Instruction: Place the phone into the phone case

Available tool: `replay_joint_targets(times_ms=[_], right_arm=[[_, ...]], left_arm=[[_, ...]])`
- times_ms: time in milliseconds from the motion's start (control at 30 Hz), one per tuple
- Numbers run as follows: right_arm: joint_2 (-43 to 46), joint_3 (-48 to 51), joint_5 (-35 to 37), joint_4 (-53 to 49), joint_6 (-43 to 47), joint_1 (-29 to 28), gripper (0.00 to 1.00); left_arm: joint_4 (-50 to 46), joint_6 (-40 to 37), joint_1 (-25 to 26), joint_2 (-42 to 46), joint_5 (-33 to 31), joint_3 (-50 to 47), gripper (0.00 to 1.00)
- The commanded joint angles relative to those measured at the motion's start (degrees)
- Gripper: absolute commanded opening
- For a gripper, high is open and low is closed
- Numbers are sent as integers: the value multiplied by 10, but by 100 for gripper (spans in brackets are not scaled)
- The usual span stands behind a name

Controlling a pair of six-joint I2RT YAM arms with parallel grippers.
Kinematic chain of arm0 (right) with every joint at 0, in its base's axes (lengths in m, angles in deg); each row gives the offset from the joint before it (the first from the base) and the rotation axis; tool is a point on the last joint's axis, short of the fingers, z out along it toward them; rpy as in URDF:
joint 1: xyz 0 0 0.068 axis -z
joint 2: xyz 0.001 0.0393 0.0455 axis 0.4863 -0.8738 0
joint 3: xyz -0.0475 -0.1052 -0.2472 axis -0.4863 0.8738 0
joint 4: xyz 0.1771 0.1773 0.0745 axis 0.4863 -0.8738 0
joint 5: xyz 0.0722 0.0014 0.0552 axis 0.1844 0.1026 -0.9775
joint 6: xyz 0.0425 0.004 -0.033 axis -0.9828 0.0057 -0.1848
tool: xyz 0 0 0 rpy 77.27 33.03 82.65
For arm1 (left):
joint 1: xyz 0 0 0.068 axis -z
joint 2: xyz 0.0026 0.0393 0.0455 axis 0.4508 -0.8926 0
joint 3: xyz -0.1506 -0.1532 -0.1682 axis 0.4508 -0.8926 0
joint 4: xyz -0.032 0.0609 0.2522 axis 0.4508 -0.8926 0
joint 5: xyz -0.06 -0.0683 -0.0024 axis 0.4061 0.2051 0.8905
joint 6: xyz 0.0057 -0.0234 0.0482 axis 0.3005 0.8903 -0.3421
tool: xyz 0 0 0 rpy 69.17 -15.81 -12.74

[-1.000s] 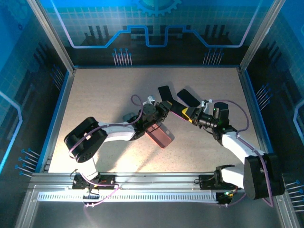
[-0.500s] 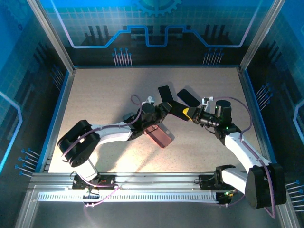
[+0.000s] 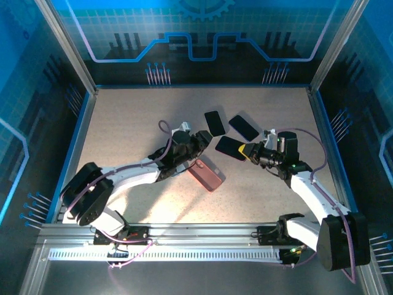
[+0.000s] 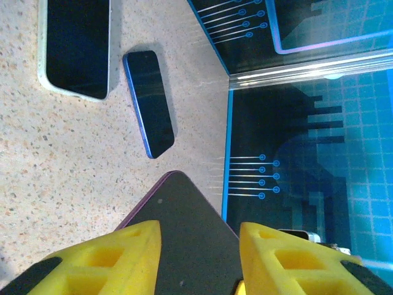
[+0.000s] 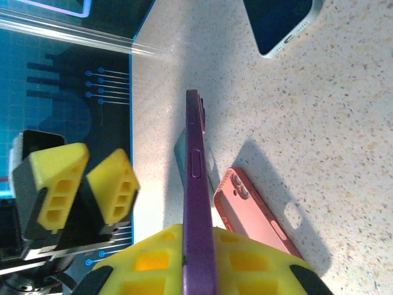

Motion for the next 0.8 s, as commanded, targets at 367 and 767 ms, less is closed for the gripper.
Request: replay_joint_targets(times_ms=[367, 767], right_arm=[[25, -32, -39, -109, 76, 9, 0], [27, -56, -61, -185, 126, 36, 0]], left_arm=[[-311, -171, 31, 50, 130, -16, 22], [-332, -169, 99, -47, 189, -16, 14]])
